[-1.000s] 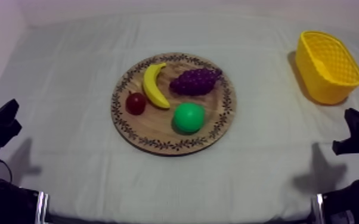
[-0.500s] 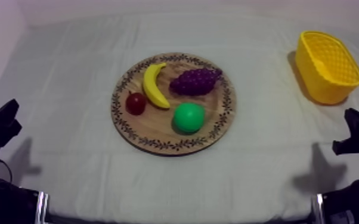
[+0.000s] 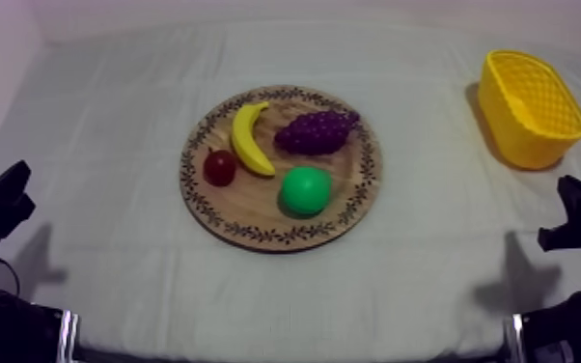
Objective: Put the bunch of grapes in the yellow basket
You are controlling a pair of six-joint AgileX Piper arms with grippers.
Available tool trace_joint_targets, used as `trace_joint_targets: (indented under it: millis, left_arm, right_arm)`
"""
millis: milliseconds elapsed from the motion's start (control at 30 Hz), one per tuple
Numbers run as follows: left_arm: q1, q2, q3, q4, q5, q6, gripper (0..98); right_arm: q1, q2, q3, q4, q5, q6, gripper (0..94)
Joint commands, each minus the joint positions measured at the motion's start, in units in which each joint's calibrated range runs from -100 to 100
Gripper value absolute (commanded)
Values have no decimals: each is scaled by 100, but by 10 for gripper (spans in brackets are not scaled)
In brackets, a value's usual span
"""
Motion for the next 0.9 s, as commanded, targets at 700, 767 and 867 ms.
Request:
trace_joint_targets:
  millis: [700,767,867]
  left_arm:
    - [0,0,-2,-2,0,0,1]
    - [0,0,-2,-2,0,0,1]
    - [0,0,-2,-2,0,0,1]
  right_arm:
    - [2,0,2,2,0,-16,7]
    - [2,0,2,2,0,-74,7]
    - [2,0,2,2,0,-152,7]
